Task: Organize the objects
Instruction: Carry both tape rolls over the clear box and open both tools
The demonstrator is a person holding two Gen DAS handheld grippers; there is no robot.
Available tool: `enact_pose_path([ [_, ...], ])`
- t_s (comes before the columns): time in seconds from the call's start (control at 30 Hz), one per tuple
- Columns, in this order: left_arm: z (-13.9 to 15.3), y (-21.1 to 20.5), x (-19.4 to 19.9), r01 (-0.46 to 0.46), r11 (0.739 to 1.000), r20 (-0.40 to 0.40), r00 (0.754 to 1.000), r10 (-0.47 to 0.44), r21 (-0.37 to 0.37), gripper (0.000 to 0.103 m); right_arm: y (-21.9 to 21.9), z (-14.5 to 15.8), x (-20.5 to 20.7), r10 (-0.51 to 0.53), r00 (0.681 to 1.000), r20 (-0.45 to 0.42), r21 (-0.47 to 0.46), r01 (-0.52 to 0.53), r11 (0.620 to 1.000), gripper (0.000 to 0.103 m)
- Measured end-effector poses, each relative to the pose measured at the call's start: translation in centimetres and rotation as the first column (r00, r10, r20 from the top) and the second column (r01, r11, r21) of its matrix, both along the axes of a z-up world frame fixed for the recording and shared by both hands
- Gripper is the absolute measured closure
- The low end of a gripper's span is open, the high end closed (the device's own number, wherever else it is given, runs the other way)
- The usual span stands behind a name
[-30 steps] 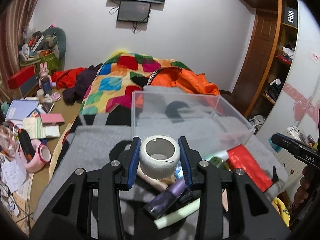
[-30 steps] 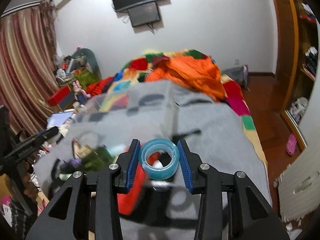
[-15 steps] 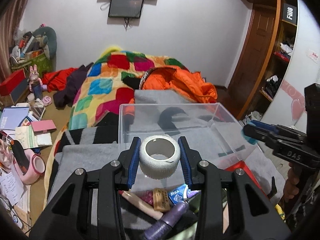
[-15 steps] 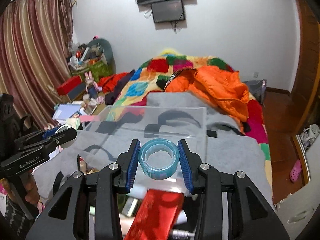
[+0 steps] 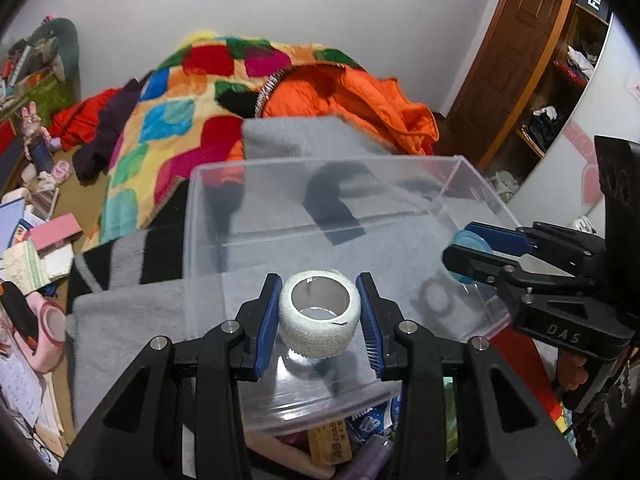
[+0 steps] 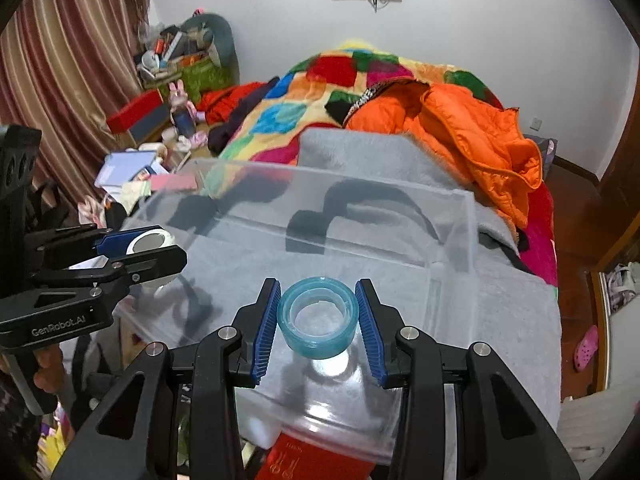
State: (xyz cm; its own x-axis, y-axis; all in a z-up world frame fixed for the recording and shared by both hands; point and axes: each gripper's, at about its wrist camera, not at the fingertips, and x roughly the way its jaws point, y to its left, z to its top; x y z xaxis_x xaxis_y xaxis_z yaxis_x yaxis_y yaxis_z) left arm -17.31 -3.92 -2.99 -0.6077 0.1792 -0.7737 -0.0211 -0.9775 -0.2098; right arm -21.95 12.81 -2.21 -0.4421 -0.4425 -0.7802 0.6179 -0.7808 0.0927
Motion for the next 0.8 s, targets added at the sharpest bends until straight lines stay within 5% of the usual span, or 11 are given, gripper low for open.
enact_pose_path([
  [0.4, -0.5, 0.9, -0.3, 0.006, 0.994, -0.023, 1.000, -0.009, -0.105, 0.064, -1.1, -1.3, -0.1, 0.015, 1.000, 0.021, 0.054, -0.016, 0.998, 0.067],
  [0.57, -0.3, 1.5, 0.2, 0.012, 0.994, -0.027, 1.000, -0.016, -0.111, 0.038, -1.2, -1.1, 0.2, 0.012, 1.000, 0.022, 0.057, -0.014, 0.998, 0.062],
  [0.8, 1.2, 1.8, 1.8, 0.007, 0.994, -0.065, 0.998, -0.014, -0.113, 0.031, -0.7, 0.6, 2.1, 0.013, 0.998, -0.056, 0.056, -0.010, 0.998, 0.044],
])
